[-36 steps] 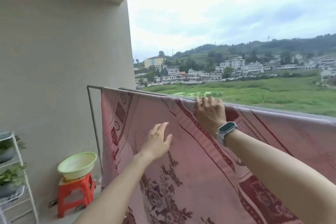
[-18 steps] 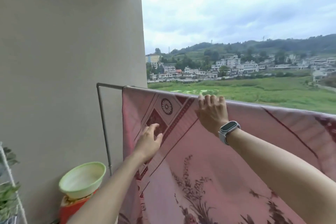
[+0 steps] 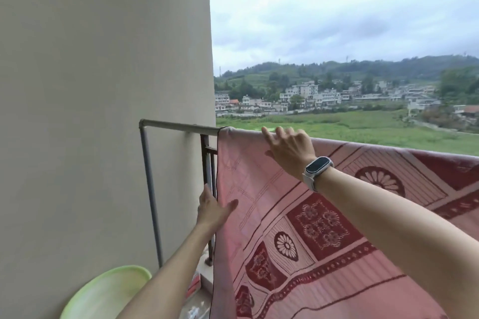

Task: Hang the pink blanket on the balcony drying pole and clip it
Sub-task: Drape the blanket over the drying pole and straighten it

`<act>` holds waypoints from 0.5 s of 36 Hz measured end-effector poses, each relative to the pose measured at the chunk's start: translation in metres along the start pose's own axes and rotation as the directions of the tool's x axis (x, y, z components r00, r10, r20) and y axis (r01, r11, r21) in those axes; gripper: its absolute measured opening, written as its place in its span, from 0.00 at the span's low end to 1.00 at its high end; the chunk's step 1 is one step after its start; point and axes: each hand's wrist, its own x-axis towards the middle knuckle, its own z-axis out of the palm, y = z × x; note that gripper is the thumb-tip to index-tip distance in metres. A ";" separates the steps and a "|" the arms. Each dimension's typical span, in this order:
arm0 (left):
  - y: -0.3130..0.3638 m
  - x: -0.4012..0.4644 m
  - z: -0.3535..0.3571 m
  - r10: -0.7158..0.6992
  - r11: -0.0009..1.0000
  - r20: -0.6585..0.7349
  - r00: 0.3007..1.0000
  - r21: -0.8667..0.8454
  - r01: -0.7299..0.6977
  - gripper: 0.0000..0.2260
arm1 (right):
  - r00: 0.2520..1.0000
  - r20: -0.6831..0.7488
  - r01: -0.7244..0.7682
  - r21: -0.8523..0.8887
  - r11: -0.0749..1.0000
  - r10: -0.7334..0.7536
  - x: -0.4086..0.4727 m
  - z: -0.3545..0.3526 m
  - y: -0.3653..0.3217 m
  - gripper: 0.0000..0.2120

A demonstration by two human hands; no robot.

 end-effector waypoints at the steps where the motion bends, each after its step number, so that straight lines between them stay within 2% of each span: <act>1: -0.007 0.020 0.003 0.005 1.000 0.002 1.000 0.001 -0.005 0.49 | 1.000 -0.019 0.013 -0.015 1.000 -0.013 0.012 0.005 -0.006 0.27; 3: -0.020 0.059 0.011 0.002 0.999 0.050 0.999 -0.035 0.000 0.54 | 0.998 -0.053 0.022 -0.038 0.999 -0.024 0.028 0.015 -0.016 0.21; 4: -0.026 0.077 0.013 0.016 0.995 0.121 0.993 -0.102 -0.004 0.54 | 0.997 -0.079 0.015 -0.029 0.999 -0.017 0.033 0.018 -0.019 0.18; 5: -0.035 0.095 0.015 0.037 0.984 0.217 0.975 -0.177 0.002 0.49 | 0.995 -0.100 -0.003 -0.016 1.000 0.001 0.038 0.022 -0.023 0.17; 7: -0.041 0.105 0.019 0.080 0.958 0.338 0.938 -0.286 0.021 0.24 | 0.989 -0.146 -0.034 0.019 0.999 0.036 0.039 0.021 -0.025 0.15; 8: -0.045 0.110 0.016 0.109 0.961 0.341 0.934 -0.276 -0.012 0.14 | 0.988 -0.143 -0.062 0.026 0.998 0.065 0.044 0.019 -0.026 0.13; 11: -0.029 0.134 -0.023 0.318 0.938 0.211 0.924 -0.212 -0.274 0.15 | 0.976 -0.060 -0.200 0.103 0.974 0.207 0.080 0.014 -0.021 0.11; 13: 0.007 0.156 -0.068 0.453 0.888 0.046 0.890 -0.117 -0.445 0.14 | 0.946 -0.078 -0.294 0.201 0.934 0.315 0.114 0.007 -0.009 0.11; 14: 0.031 0.166 -0.092 0.513 0.854 -0.054 0.857 -0.063 -0.516 0.15 | 0.922 -0.115 -0.332 0.252 0.909 0.369 0.131 0.004 -0.002 0.11; 16: 0.080 0.189 -0.136 0.643 0.762 -0.161 0.749 0.030 -0.647 0.16 | 0.858 -0.204 -0.399 0.313 0.862 0.471 0.168 -0.002 0.010 0.12; 18: 0.121 0.213 -0.167 0.759 0.651 -0.137 0.637 0.124 -0.749 0.16 | 0.782 -0.282 -0.475 0.308 0.824 0.556 0.203 -0.012 0.021 0.12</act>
